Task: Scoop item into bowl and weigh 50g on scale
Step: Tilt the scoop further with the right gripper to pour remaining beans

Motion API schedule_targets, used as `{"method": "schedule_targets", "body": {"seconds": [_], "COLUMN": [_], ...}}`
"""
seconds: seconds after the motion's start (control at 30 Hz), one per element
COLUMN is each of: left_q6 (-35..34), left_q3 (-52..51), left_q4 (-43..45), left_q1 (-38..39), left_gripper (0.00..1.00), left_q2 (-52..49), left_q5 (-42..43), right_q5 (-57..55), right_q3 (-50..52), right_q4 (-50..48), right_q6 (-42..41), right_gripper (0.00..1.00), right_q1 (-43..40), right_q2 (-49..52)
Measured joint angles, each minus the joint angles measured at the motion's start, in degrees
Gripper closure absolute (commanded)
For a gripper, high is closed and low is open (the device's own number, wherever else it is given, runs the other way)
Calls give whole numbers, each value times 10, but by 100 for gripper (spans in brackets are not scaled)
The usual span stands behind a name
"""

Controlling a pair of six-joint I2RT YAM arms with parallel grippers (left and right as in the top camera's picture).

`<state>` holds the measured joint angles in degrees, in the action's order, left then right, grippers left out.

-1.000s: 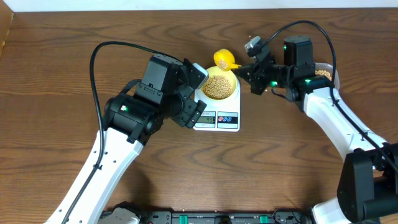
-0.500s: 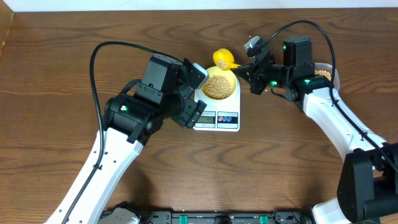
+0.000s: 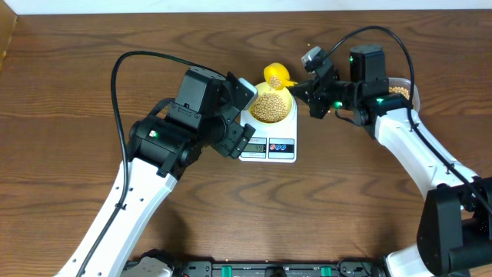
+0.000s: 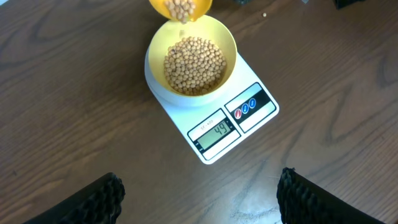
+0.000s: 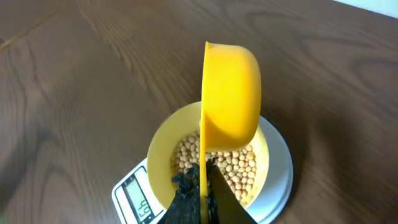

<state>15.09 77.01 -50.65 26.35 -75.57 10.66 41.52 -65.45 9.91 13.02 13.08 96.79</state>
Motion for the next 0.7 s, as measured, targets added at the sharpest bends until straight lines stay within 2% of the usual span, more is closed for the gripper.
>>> {"method": "schedule_targets", "body": {"seconds": [0.7], "left_q6": [0], "left_q3": [0], "left_q4": [0], "left_q1": [0], "left_gripper": [19], "left_q2": [0], "left_q5": [0], "right_q5": [0], "right_q3": [0], "right_q4": [1], "right_q6": [0], "right_gripper": [99], "right_q1": [0], "right_q2": [0]}}
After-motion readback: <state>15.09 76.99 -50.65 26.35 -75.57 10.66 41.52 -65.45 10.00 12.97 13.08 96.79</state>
